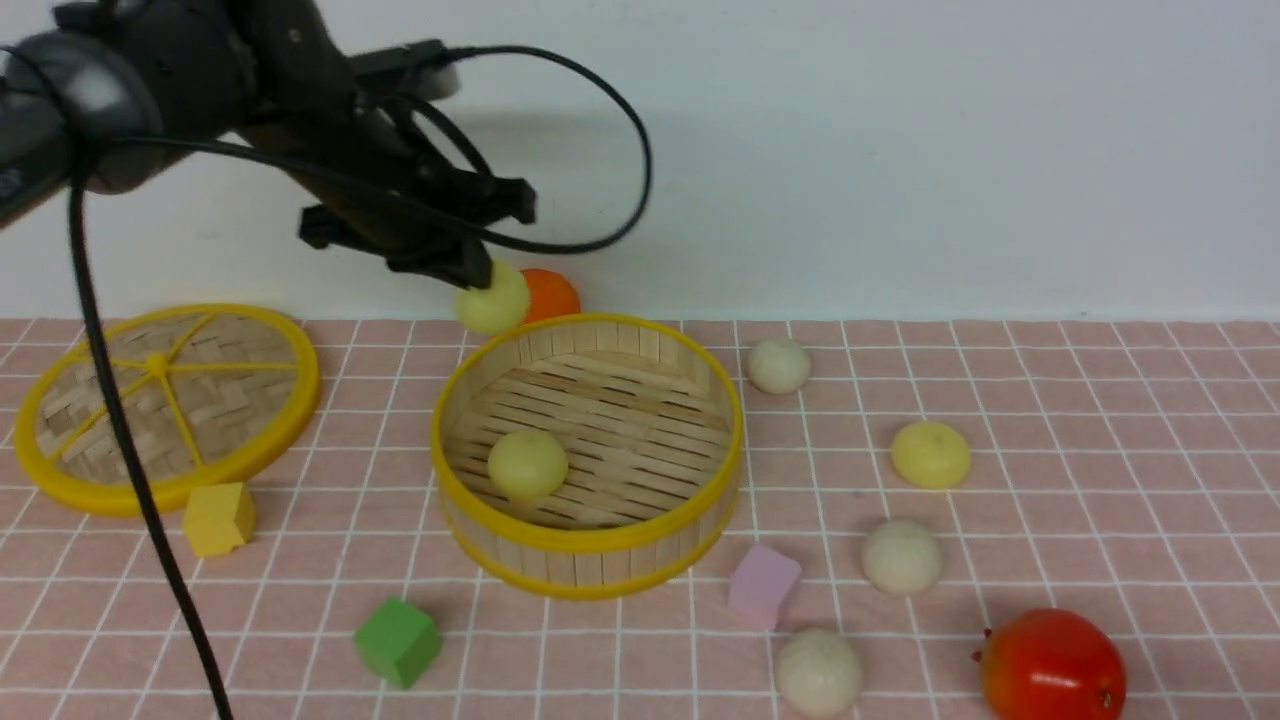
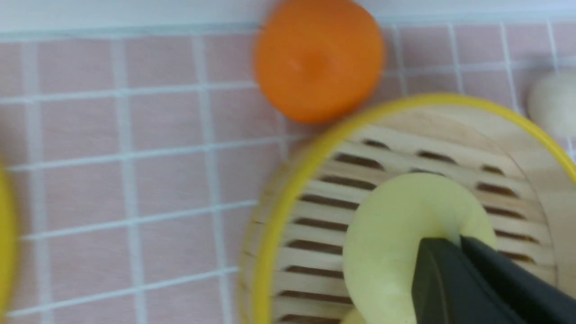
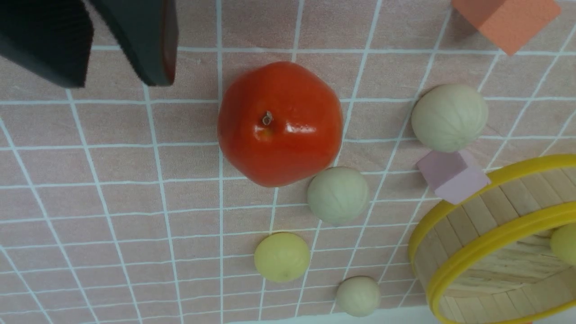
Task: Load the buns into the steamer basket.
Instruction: Use the left arm to put the steamed stuffed bun into the steamer, then use the right arm to grab a steamed stuffed bun
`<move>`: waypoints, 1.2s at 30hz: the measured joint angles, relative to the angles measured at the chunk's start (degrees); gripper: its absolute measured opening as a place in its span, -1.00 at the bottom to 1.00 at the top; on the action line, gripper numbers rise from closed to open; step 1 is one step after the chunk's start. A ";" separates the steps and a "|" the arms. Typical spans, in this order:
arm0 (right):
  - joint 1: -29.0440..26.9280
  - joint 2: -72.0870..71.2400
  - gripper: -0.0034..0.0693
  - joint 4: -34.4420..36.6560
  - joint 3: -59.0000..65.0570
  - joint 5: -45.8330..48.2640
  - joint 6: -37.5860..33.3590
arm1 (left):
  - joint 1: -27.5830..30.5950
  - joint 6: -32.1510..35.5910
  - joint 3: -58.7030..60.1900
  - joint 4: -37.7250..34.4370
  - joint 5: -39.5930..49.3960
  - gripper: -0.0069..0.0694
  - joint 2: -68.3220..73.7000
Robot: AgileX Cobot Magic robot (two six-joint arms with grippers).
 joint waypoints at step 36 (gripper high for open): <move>0.00 0.00 -0.24 0.00 0.00 0.00 0.00 | -0.38 -1.54 27.89 2.90 12.71 -0.37 -58.70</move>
